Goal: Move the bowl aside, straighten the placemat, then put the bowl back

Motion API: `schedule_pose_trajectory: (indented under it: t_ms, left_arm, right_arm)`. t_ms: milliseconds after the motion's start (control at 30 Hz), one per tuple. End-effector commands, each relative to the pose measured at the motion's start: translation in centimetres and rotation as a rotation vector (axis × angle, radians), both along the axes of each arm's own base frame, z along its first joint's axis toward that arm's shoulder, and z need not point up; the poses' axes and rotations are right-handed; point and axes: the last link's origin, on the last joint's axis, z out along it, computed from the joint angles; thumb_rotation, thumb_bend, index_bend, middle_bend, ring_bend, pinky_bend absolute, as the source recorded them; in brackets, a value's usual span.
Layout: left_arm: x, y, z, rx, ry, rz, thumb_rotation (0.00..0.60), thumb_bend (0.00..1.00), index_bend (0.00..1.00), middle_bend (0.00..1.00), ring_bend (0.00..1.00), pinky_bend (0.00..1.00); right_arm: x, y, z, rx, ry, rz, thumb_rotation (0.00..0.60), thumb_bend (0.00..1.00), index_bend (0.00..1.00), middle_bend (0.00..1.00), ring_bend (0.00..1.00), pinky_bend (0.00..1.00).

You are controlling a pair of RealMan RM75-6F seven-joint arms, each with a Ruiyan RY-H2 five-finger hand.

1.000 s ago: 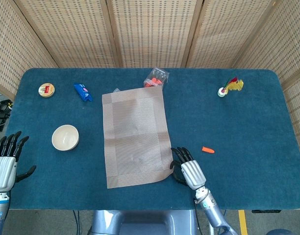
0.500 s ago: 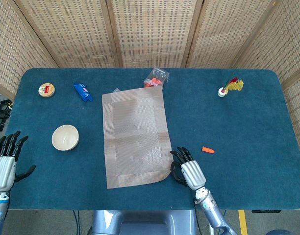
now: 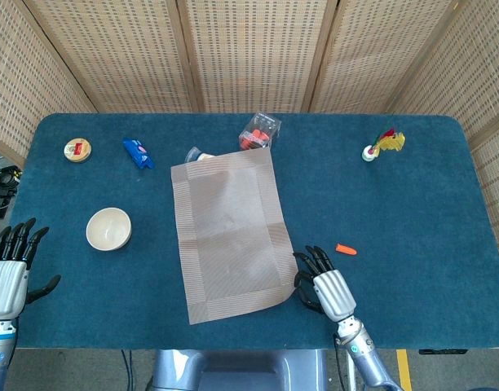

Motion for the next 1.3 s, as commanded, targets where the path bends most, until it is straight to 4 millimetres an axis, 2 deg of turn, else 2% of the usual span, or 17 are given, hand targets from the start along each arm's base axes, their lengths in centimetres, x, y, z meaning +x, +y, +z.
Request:
schedule_pose_trajectory:
  t_ms: [33, 300, 500, 600, 867, 900, 1067, 1300]
  left_arm:
    - [0.0, 0.0, 0.0, 0.002, -0.001, -0.001, 0.600, 0.18, 0.13, 0.00, 0.00, 0.00]
    - [0.2, -0.2, 0.1, 0.003, -0.003, -0.009, 0.600, 0.18, 0.13, 0.00, 0.00, 0.00]
    - [0.1, -0.2, 0.3, 0.007, -0.008, -0.006, 0.600, 0.18, 0.13, 0.00, 0.00, 0.00]
    - [0.1, -0.1, 0.3, 0.008, -0.009, -0.003, 0.600, 0.18, 0.13, 0.00, 0.00, 0.00]
    - [0.0, 0.0, 0.2, 0.005, -0.003, 0.004, 0.600, 0.18, 0.13, 0.00, 0.00, 0.00]
    - [0.0, 0.0, 0.2, 0.005, -0.002, 0.005, 0.600, 0.18, 0.13, 0.00, 0.00, 0.00]
    - [0.0, 0.1, 0.1, 0.006, 0.002, 0.008, 0.600, 0.18, 0.13, 0.00, 0.00, 0.00]
    - [-0.2, 0.2, 0.1, 0.009, 0.005, 0.015, 0.600, 0.18, 0.13, 0.00, 0.00, 0.00]
  right_arm:
    - [-1.2, 1.1, 1.4, -0.003, 0.035, 0.000, 0.600, 0.68, 0.68, 0.25, 0.02, 0.02]
    - [-2.5, 1.8, 4.1, -0.040, 0.095, 0.018, 0.600, 0.68, 0.69, 0.26, 0.02, 0.03]
    - [-4.7, -0.1, 6.7, -0.088, 0.200, -0.003, 0.600, 0.68, 0.70, 0.26, 0.03, 0.03]
    - [-5.3, -0.7, 7.2, -0.100, 0.226, -0.015, 0.600, 0.68, 0.70, 0.27, 0.03, 0.04]
    - [-7.2, -4.3, 9.9, -0.152, 0.274, -0.080, 0.600, 0.68, 0.72, 0.28, 0.05, 0.06]
    - [-7.4, -5.6, 10.9, -0.184, 0.277, -0.096, 0.600, 0.68, 0.72, 0.28, 0.05, 0.06]
    - [-7.0, -8.3, 12.3, -0.214, 0.271, -0.108, 0.600, 0.68, 0.72, 0.29, 0.05, 0.07]
    - [-6.3, -10.9, 12.8, -0.216, 0.291, -0.116, 0.600, 0.68, 0.73, 0.30, 0.06, 0.07]
